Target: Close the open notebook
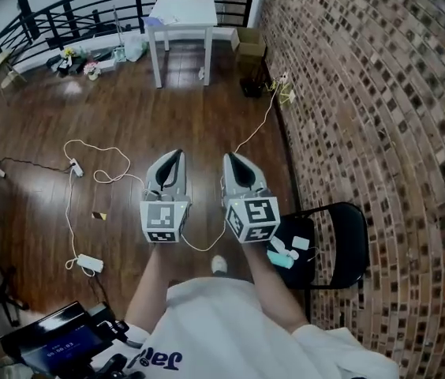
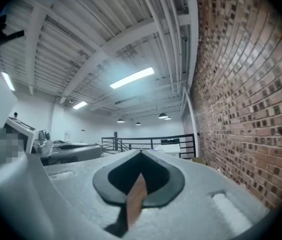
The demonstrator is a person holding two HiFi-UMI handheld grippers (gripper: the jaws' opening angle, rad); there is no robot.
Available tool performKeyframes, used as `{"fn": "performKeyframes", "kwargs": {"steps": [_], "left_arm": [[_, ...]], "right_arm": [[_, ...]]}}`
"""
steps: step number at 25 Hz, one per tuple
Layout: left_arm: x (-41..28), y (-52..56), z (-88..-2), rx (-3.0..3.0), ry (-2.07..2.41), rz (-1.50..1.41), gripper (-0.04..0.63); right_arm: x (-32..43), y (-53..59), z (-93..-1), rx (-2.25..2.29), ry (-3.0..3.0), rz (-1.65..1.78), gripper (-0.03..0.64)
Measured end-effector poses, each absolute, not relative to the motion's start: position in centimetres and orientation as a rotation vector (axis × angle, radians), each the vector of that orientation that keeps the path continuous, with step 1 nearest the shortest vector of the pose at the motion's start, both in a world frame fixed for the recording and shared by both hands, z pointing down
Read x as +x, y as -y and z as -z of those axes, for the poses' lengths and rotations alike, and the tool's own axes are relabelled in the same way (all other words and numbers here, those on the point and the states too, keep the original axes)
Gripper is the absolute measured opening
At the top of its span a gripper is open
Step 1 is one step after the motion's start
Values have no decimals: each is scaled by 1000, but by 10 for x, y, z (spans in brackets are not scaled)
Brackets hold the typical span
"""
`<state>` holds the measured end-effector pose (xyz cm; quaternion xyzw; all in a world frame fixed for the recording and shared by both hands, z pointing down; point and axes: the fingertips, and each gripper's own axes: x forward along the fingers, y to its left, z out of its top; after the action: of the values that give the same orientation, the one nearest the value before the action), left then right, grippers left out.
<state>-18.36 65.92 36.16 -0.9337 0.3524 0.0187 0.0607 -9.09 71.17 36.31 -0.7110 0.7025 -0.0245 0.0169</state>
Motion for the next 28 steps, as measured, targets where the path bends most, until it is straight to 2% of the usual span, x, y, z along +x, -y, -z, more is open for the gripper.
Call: {"fn": "performKeyframes", "kwargs": {"steps": [4,8,16,22,28], "left_arm": [[-153,-626,-364,-2800,-1089,3,11],[-153,-591,-382,-2802,-1169,78,11],[-148,-460,-400,-2785,-1250,46,12],[-145,-326,-379,-2799,-1257,-13,12],[-149,-241,-374,-2799,-1315,-57,12]], "right_arm": [[-76,-672,-367,-2025,-2398,43,-11],[-81,-632,-393,-1913,-2523,117,-11],[-66,-496,-407,-1948,-2554,39,-11],[-45,-366,-393,-2051,-2391,140,-11],[-32,-293,-396,-2102,-2354,178,-11]]}}
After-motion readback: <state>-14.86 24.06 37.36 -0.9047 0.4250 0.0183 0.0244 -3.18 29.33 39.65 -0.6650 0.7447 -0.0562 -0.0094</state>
